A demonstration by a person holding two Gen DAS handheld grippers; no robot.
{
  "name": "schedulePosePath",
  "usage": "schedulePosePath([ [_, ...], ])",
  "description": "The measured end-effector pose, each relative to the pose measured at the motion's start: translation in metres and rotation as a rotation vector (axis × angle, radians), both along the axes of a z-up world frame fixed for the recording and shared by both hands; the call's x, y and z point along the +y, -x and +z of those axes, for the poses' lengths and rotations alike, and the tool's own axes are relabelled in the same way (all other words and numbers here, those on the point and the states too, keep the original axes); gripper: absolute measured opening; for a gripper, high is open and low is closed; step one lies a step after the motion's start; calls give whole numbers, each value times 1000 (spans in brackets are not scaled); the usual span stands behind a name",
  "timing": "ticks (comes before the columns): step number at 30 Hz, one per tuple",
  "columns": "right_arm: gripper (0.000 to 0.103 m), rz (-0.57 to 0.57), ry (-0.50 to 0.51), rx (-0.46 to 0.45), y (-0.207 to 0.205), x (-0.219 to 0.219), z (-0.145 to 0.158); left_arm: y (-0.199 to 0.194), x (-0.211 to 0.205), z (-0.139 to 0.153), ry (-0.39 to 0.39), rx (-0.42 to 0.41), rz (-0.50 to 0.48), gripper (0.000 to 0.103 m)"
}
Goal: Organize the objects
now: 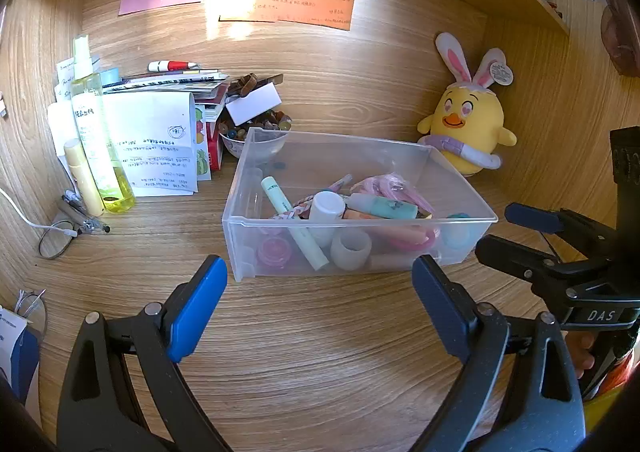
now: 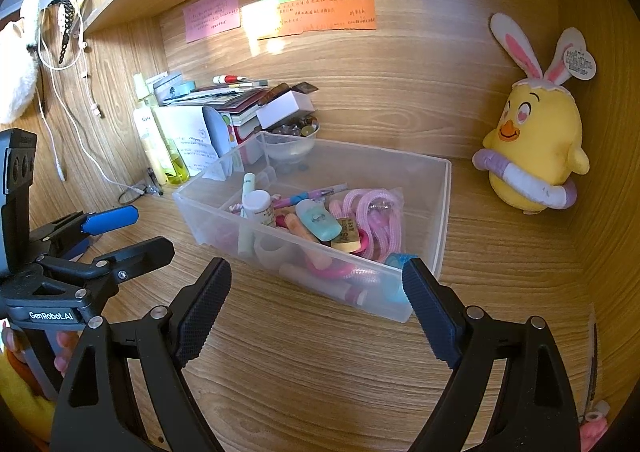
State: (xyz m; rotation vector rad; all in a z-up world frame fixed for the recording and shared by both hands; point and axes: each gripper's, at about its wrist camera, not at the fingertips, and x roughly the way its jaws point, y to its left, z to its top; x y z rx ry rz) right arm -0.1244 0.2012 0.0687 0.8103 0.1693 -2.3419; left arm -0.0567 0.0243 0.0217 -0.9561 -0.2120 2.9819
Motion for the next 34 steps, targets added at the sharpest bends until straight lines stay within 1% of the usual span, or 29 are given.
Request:
schedulePosePath([
  [7,86,-2,0,0,-1,-1,0,0,0,0,-6,0,-2,95],
  [23,86,-2,0,-5,-1,-1,0,2,3,-4,-39,-35,-14,95],
  [29,86,-1,0,-7,-1,-1,-1,1,3,-3,-37,-18,-20,95],
  [31,86,0,0,-7,-1,-1,-1,1,3,-2,-36,-15,-17,96],
  [33,86,1,0,-7,-1,-1,-1,1,3,-2,-36,-16,-11,100],
  [34,86,0,1,-6,-1,0,-2,1,2,-2,-37,-17,-6,100],
])
